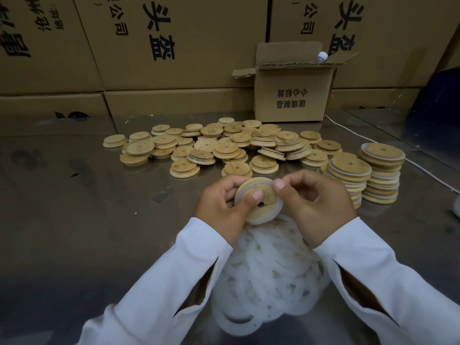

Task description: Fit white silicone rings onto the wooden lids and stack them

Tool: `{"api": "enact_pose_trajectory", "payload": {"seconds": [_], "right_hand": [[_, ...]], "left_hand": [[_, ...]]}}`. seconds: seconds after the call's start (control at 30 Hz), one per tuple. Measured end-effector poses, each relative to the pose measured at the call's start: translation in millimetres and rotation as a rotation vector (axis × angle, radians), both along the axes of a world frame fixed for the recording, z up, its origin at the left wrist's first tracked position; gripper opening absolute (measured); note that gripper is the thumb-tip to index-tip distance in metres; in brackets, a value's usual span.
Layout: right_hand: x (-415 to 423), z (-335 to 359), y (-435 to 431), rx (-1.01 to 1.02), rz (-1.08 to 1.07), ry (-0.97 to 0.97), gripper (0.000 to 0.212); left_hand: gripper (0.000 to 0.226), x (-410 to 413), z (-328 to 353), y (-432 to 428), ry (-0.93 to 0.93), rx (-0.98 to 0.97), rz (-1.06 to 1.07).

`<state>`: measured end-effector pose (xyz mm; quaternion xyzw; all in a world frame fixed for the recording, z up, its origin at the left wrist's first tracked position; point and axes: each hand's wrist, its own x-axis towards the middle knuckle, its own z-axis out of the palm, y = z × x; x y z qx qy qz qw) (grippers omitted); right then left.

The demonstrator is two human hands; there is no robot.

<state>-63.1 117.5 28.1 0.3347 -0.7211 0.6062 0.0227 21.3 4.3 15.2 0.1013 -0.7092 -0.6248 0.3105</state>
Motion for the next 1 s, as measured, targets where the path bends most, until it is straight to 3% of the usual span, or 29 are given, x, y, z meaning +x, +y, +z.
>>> {"api": "enact_pose_trajectory", "payload": {"seconds": [0.2, 0.4, 0.6, 0.73, 0.9, 1.0], "right_hand": [[0, 6, 1, -0.054, 0.052, -0.082, 0.013], [-3, 12, 5, -0.028, 0.050, -0.053, 0.013], [-3, 13, 5, 0.000, 0.027, -0.010, 0.016], [-1, 11, 4, -0.024, 0.050, -0.029, 0.015], [-1, 5, 0, -0.106, 0.068, -0.166, 0.015], [3, 1, -1, -0.035, 0.031, -0.103, 0.008]], "left_hand": [[0.012, 0, 2, 0, 0.036, 0.113, -0.027], [0.031, -3, 4, -1, 0.061, 0.309, -0.104], [0.020, -3, 5, -1, 0.063, 0.390, -0.103], [0.025, -4, 2, 2, 0.067, 0.494, -0.136], [0.011, -4, -2, 4, 0.009, 0.380, -0.040], [0.007, -4, -2, 3, 0.008, 0.337, 0.023]]}}
